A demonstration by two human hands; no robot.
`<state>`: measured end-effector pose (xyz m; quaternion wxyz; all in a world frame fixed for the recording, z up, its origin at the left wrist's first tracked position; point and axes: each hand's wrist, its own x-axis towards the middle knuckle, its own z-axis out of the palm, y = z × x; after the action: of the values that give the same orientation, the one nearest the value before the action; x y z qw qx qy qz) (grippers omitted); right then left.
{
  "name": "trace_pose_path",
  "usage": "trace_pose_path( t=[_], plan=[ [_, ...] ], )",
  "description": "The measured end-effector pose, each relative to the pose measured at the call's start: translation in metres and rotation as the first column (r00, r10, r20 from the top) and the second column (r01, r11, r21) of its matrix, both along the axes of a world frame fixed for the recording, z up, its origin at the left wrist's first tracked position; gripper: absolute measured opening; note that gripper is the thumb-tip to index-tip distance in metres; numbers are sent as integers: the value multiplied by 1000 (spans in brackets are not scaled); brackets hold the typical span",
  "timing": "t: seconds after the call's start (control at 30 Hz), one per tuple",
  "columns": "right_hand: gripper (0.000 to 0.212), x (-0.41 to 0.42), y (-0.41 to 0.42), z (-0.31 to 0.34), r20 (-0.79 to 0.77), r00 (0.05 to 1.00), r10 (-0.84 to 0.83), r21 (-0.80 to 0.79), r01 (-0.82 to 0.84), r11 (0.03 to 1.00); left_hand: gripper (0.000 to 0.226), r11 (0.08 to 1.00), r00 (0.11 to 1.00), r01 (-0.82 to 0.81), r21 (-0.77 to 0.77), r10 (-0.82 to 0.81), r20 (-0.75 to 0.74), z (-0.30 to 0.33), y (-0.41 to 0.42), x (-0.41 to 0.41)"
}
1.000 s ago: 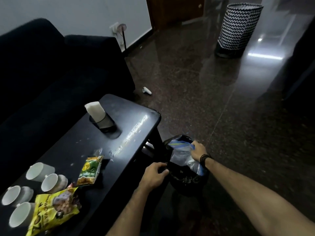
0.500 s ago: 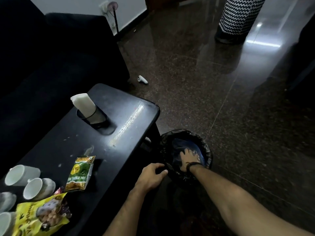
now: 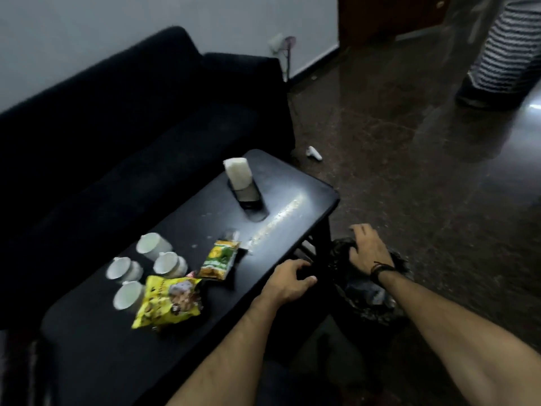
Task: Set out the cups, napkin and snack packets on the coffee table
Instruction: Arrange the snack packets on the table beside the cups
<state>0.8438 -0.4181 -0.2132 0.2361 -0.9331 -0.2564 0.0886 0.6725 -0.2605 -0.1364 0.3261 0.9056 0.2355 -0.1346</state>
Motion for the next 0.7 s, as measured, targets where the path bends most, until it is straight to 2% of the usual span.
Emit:
trace_pose_path(
  t=[0.17, 0.33, 0.47, 0.53, 0.63, 0.7],
  plan=[
    [50, -30, 54, 48, 110, 989, 96, 203, -117, 972, 46, 994, 992, -81, 68, 73, 102, 30, 28, -43],
    [48, -90, 126, 90, 83, 941, 329, 209, -339, 917, 39, 958, 951, -239, 157, 198, 238, 53, 76, -108],
    [48, -138, 180, 104, 55, 867, 496, 213, -495, 842, 26, 864, 840, -468, 187, 369, 397, 63, 109, -168],
    [56, -158, 203, 107, 25, 845, 534, 165, -530, 832, 26, 785, 786, -573, 234, 446, 427, 65, 123, -193],
    [83, -182, 228, 103, -60, 879, 472, 102, -465, 879, 38, 667, 709, -697, 263, 587, 392, 63, 139, -218],
    [90, -192, 240, 95, -102, 913, 396, 66, -391, 918, 51, 633, 684, -727, 267, 630, 367, 56, 145, -226]
  ],
)
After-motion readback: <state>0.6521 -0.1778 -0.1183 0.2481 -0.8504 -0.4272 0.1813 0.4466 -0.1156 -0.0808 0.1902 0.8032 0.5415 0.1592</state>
